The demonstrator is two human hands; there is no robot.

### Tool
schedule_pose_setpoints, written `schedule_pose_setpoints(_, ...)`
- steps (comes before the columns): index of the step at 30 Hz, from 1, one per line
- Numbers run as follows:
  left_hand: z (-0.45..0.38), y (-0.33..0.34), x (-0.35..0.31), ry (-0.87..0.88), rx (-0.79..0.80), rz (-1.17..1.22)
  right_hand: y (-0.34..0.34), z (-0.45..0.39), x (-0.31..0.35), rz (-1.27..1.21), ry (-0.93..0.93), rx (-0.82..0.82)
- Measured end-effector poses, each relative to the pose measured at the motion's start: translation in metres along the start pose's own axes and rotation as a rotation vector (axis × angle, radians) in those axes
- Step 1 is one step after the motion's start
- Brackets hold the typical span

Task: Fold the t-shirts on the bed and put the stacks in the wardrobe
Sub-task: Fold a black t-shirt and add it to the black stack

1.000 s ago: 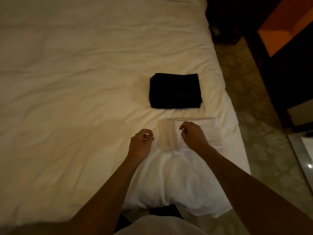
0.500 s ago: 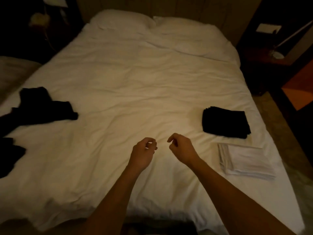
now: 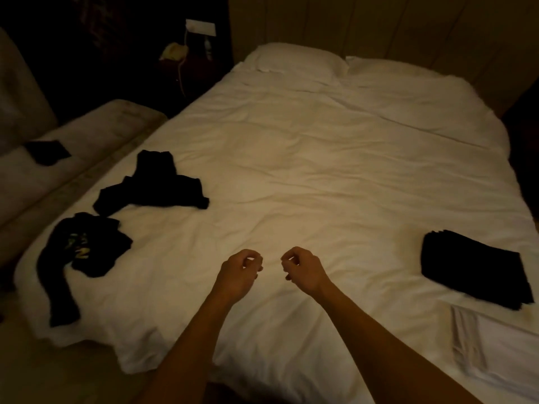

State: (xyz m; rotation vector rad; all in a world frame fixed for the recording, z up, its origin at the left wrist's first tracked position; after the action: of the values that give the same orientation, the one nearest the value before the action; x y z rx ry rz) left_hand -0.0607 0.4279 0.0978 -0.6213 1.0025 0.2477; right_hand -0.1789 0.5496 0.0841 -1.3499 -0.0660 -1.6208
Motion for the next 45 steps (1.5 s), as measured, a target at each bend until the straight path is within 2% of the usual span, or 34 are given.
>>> schedule_pose_setpoints(11, -0.057, -0.085, 0.037, -0.089, -0.142, 0.031, 0.084, -0.076, 0.069, 0.0, -0.035, 0.177)
schedule_pose_setpoints(16, -0.119, -0.134, 0.064, -0.109, -0.102, -0.029, 0.133, -0.122, 0.102, 0.005, 0.024, 0.175)
schedule_pose_setpoints(21, -0.172, -0.194, 0.099, -0.2, -0.087, -0.076, 0.187, -0.157, 0.138, 0.042, 0.129, 0.205)
schedule_pose_setpoints(30, -0.257, -0.281, 0.149, -0.324, -0.096, -0.149, 0.275, -0.233, 0.211, 0.113, 0.155, 0.299)
schedule_pose_setpoints(36, -0.343, -0.299, 0.16, -0.29, -0.106, -0.125, 0.293, -0.292, 0.23, 0.162, 0.182, 0.277)
schedule_pose_setpoints(40, -0.404, -0.3, 0.163, -0.239, -0.176, -0.13, 0.293, -0.326, 0.234, 0.205, 0.219, 0.279)
schedule_pose_setpoints(45, -0.462, -0.298, 0.179, -0.22, -0.101, -0.228, 0.296, -0.354, 0.231, 0.277, 0.275, 0.325)
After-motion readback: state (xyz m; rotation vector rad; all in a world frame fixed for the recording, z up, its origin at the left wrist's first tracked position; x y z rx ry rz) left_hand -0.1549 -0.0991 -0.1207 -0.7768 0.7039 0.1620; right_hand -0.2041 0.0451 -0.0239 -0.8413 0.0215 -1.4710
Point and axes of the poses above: each hand's wrist, its own z-axis away from the middle knuckle, its own y-axis out of the palm, x = y × z, the point moved 1 cm from there along -z, towards the middle knuckle, and after that the axes turned 1 degree about x, right-handed, at the moved point
